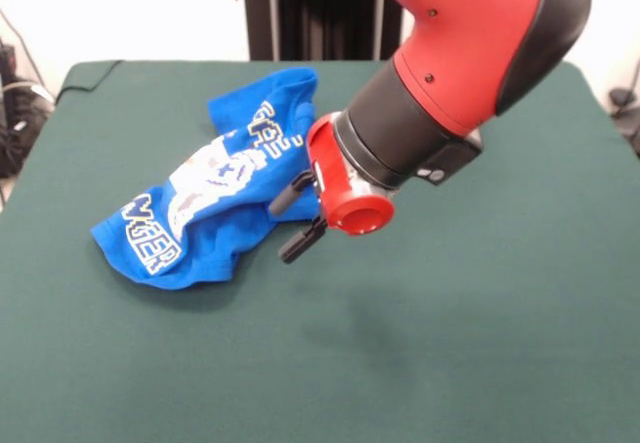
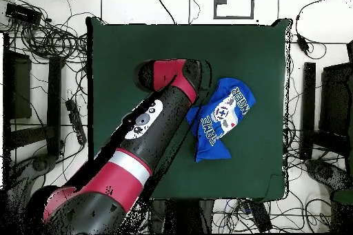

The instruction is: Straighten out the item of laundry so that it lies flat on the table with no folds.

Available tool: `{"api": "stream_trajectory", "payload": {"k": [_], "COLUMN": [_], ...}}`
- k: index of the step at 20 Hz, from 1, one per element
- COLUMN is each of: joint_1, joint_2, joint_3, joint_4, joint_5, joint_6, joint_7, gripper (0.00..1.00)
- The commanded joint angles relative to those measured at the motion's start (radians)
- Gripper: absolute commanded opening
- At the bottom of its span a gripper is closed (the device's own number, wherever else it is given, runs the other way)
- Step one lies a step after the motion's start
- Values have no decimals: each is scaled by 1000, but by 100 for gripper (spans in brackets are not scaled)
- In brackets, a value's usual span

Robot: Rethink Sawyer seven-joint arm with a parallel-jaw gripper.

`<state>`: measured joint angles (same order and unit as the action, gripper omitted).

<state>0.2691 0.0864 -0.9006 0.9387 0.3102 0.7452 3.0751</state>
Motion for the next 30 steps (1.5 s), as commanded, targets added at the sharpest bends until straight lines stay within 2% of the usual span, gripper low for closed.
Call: {"api": "stream_trajectory", "payload": {"k": [1, 30], "joint_1": [2, -1], "joint_2": [83, 91], "joint_3": [159, 157], "joint_4": [44, 40], "joint_5": [2, 5], "joint_6": [-56, -68], "joint_7": [90, 89], "gripper": [100, 100]}}
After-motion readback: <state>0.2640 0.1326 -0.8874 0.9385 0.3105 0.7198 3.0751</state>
